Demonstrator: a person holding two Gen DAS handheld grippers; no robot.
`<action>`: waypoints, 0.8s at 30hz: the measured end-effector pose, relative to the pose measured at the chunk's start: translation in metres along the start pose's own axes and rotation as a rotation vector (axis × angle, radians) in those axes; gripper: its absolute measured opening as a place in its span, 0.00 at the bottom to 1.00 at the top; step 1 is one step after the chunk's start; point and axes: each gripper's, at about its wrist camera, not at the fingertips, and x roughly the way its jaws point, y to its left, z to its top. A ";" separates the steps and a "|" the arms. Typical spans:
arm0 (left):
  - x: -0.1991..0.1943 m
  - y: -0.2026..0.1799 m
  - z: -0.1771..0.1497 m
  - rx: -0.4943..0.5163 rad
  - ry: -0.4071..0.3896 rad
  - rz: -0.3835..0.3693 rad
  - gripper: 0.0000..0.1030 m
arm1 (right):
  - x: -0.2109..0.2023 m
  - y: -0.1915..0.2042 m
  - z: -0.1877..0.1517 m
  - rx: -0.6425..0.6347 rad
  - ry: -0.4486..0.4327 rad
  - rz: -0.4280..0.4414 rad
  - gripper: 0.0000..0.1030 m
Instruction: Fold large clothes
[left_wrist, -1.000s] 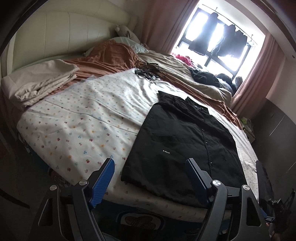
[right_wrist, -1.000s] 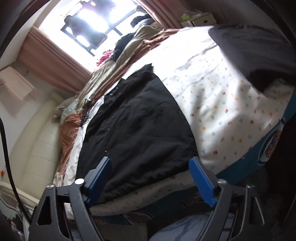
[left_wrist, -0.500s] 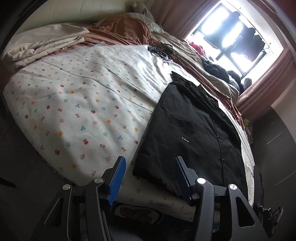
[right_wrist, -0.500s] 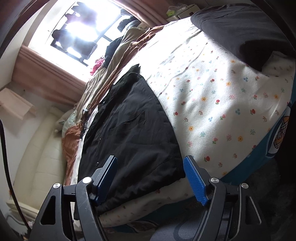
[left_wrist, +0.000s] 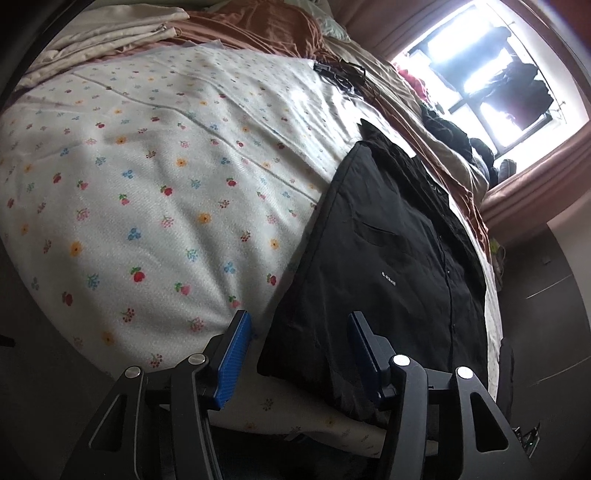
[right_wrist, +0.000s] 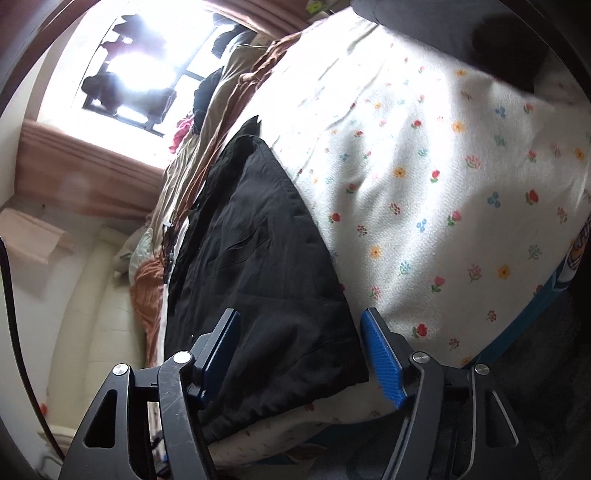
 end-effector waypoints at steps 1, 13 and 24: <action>0.001 0.000 0.001 0.001 0.005 -0.012 0.54 | 0.001 -0.002 0.001 0.014 -0.002 0.014 0.67; 0.005 0.005 -0.011 -0.050 0.066 -0.184 0.48 | 0.010 -0.001 -0.017 0.016 0.084 0.118 0.65; 0.015 0.001 0.000 -0.114 0.041 -0.150 0.36 | 0.031 -0.016 -0.005 0.144 0.051 0.132 0.18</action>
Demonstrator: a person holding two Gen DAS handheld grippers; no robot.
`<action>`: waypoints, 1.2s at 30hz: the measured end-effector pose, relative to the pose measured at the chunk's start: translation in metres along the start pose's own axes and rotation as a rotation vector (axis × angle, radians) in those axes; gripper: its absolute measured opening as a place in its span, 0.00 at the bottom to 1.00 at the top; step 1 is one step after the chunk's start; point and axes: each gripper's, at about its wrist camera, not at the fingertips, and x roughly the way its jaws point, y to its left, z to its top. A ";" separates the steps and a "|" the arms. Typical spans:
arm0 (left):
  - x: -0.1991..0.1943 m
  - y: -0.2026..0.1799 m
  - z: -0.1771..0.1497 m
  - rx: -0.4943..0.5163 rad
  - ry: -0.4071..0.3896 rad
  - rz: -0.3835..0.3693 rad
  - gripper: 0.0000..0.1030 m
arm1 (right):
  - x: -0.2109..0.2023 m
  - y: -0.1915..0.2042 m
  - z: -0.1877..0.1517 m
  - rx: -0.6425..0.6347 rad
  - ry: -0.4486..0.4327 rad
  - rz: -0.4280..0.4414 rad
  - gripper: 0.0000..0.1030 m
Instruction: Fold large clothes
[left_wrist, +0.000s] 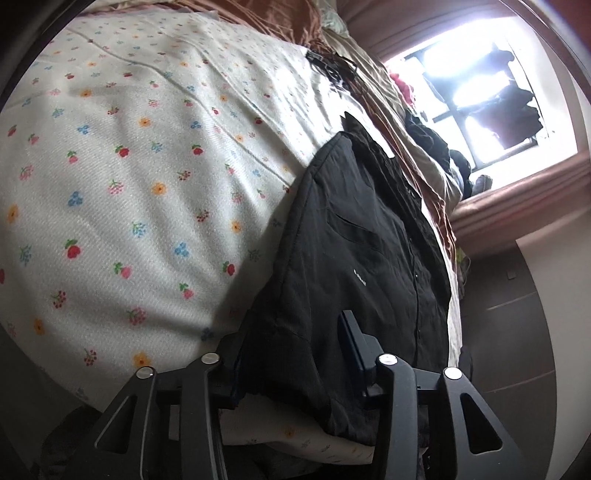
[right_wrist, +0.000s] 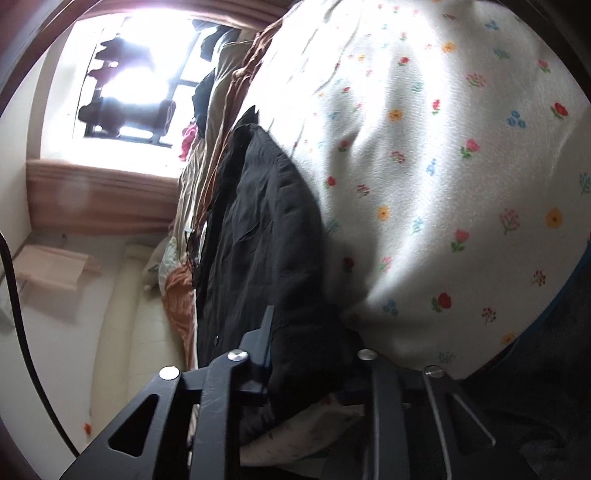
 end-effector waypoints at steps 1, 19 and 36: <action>-0.001 0.002 0.001 -0.018 0.000 0.013 0.24 | 0.000 -0.002 0.001 0.019 -0.001 0.016 0.14; -0.073 -0.010 -0.018 0.007 -0.080 -0.101 0.09 | -0.054 0.045 -0.017 -0.128 -0.024 0.090 0.08; -0.159 0.001 -0.067 0.012 -0.168 -0.180 0.09 | -0.124 0.060 -0.055 -0.181 -0.027 0.179 0.08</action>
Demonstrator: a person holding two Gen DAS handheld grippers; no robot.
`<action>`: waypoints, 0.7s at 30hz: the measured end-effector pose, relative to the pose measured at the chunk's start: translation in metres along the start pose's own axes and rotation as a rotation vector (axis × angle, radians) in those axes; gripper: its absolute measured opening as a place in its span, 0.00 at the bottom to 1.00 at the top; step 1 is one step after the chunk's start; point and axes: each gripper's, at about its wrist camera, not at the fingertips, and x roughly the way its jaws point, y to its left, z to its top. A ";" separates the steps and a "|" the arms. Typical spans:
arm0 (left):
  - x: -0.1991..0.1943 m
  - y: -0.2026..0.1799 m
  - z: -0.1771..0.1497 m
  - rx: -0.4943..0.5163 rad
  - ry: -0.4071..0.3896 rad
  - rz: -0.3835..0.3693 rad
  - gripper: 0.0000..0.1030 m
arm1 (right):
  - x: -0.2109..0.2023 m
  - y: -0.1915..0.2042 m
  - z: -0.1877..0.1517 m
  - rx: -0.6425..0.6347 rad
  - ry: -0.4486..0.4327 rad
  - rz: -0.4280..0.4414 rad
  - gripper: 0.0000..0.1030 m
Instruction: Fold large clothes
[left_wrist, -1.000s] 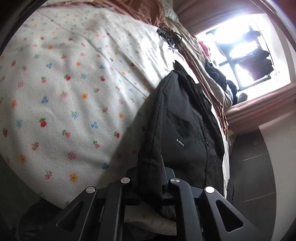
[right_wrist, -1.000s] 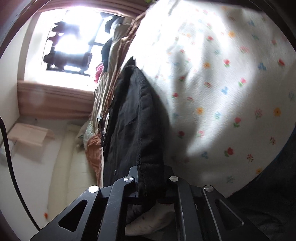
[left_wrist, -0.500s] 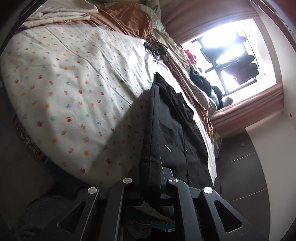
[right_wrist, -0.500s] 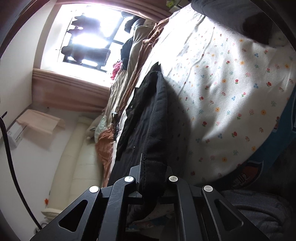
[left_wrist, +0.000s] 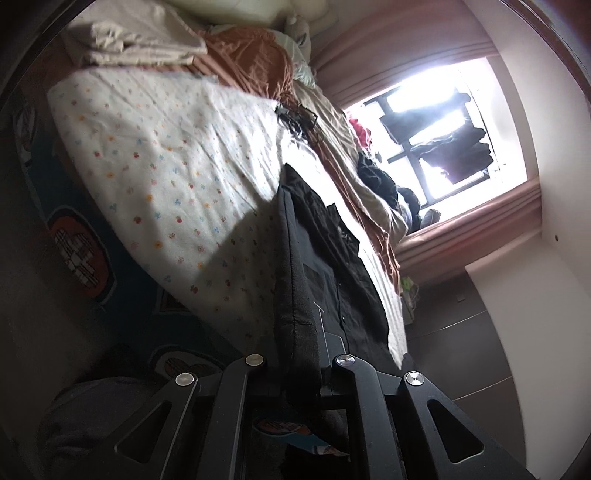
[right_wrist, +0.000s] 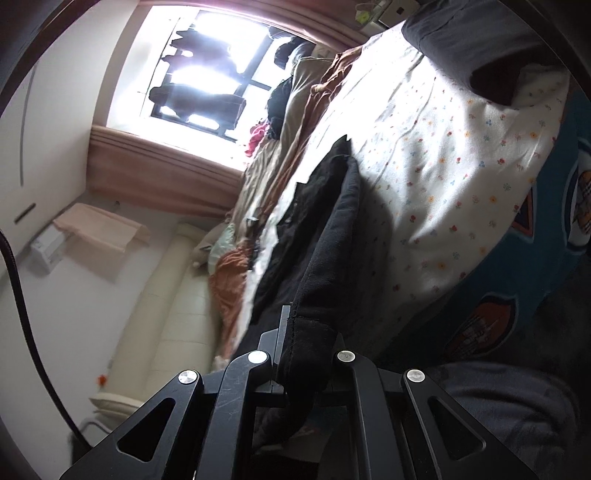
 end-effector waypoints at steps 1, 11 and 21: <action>-0.006 -0.005 -0.002 0.018 -0.006 0.015 0.09 | -0.003 0.006 0.000 -0.008 0.003 0.016 0.08; -0.066 -0.061 0.013 0.058 -0.076 -0.108 0.09 | -0.036 0.080 0.008 -0.114 0.003 0.105 0.08; -0.095 -0.116 0.047 0.065 -0.186 -0.197 0.09 | -0.045 0.130 0.032 -0.161 -0.068 0.188 0.08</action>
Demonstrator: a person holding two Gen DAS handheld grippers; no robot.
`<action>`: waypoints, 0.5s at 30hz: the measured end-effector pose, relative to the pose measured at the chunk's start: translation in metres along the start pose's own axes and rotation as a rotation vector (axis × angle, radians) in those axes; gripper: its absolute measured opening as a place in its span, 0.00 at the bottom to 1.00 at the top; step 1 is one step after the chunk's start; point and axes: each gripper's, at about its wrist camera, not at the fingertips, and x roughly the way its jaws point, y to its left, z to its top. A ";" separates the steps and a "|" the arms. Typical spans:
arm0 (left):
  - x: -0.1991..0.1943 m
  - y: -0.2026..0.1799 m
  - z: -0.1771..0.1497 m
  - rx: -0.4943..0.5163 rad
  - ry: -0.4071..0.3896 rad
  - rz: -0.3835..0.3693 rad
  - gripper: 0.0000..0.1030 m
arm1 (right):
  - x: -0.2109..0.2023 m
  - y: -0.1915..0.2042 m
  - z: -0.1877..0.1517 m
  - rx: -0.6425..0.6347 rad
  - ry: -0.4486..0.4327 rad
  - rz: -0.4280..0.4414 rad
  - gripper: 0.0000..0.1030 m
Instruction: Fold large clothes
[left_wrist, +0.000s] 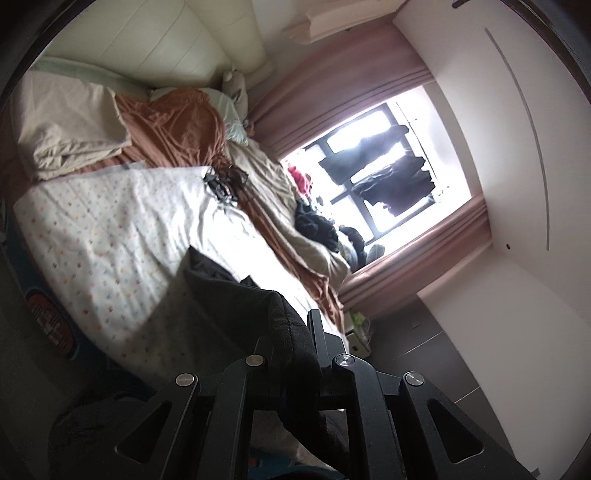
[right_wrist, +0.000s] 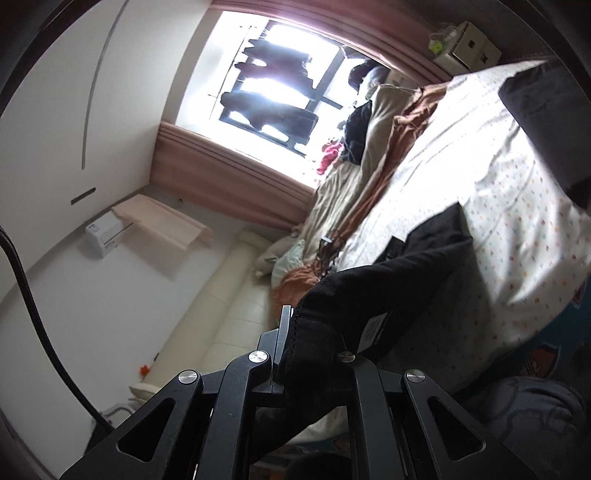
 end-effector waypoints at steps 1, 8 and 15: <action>0.003 -0.004 0.005 -0.003 -0.006 -0.003 0.09 | 0.004 0.003 0.005 -0.007 -0.008 0.000 0.08; 0.048 -0.033 0.042 0.025 -0.053 -0.021 0.09 | 0.046 0.018 0.048 -0.026 -0.051 0.034 0.08; 0.105 -0.054 0.084 0.013 -0.093 -0.044 0.09 | 0.098 0.027 0.097 -0.011 -0.101 0.057 0.08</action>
